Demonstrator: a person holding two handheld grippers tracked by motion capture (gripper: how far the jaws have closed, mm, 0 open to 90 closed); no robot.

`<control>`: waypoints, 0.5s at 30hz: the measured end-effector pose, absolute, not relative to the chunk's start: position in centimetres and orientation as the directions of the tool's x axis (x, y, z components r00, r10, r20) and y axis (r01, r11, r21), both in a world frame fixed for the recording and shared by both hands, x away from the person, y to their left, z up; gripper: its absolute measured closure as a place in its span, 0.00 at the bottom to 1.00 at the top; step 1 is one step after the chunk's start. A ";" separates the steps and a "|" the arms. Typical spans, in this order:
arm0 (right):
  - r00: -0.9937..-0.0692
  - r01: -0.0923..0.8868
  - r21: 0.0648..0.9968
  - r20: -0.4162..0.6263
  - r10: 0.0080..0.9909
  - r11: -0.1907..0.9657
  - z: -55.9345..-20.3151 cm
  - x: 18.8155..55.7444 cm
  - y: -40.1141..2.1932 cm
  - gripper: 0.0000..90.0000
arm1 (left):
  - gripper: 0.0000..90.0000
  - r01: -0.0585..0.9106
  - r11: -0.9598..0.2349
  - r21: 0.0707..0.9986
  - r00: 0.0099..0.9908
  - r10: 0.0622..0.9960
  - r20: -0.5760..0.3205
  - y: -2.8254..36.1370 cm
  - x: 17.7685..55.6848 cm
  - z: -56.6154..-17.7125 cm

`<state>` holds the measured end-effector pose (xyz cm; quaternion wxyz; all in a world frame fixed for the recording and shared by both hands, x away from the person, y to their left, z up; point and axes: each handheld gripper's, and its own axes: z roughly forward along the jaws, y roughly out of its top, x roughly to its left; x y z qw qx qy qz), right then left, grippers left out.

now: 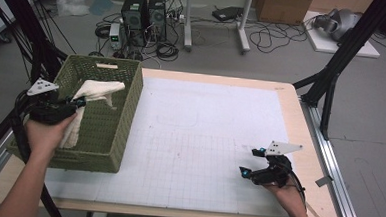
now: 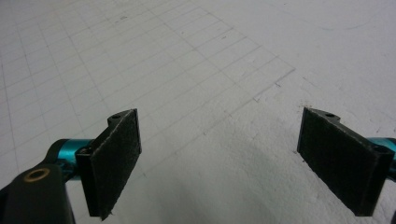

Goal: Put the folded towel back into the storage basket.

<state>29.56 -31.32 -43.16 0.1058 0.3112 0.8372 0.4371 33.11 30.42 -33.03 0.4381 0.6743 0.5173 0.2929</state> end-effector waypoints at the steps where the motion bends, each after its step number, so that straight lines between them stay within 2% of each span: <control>1: -0.784 0.428 0.798 0.094 0.613 0.424 -43.2 29.6 -31.3 0.14 | 0.89 0.442 -0.078 0.894 0.289 0.955 -0.060 30.4 33.1 -33.1; 15: -0.785 0.428 0.797 0.093 0.613 0.427 -43.2 29.6 -31.3 0.14 | 0.89 0.469 -0.053 0.882 0.252 0.965 -0.076 30.0 33.6 -33.7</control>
